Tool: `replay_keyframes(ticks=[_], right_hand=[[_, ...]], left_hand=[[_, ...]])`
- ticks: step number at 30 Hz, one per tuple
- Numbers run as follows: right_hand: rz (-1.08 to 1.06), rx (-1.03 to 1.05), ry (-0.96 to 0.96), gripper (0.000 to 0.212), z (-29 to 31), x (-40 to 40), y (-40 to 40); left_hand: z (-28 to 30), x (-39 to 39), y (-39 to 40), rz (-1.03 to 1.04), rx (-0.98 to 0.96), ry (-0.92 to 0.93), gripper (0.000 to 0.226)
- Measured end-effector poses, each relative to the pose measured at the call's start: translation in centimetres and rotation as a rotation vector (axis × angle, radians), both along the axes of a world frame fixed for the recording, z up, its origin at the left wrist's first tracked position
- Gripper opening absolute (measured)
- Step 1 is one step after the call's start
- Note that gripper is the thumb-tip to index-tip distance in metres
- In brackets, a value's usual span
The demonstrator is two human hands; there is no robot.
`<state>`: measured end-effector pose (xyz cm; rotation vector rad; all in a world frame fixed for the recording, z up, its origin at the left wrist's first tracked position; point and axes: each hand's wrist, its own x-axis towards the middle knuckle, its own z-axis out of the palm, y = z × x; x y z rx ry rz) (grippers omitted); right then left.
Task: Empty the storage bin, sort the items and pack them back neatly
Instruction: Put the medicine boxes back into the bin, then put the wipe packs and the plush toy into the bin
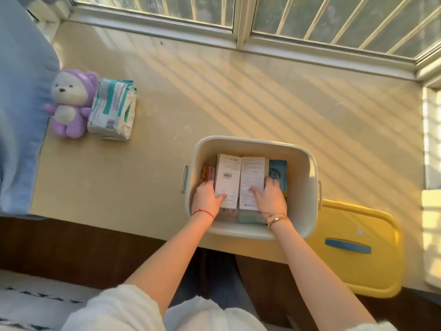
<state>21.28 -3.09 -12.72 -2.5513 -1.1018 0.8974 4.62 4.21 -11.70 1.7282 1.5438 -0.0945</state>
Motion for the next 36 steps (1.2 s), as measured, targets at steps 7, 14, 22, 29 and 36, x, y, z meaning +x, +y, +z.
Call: replay_keyframes(ticks=[7, 14, 22, 29, 36], right_hand=[[0.026, 0.195, -0.1, 0.047, 4.2, -0.7, -0.8], [0.228, 0.39, -0.143, 0.04, 9.7, -5.2, 0.1], [0.322, 0.461, -0.128, 0.035, 12.7, -12.5, 4.8], [0.215, 0.429, -0.052, 0.043, 12.5, -22.0, 12.7], [0.078, 0.342, 0.058, 0.049, 10.0, -29.4, 23.1]], left_hand=[[5.3, -2.1, 0.1, -0.023, 0.144, -0.115, 0.046], [12.5, -9.7, 1.1, -0.021, 0.408, -0.176, 0.03], [14.6, -21.9, 6.5, 0.066, 0.573, -0.102, 0.024], [14.2, -31.1, 15.1, 0.121, 0.539, -0.096, 0.028], [10.3, -36.2, 24.6, 0.063, 0.441, -0.144, 0.03]])
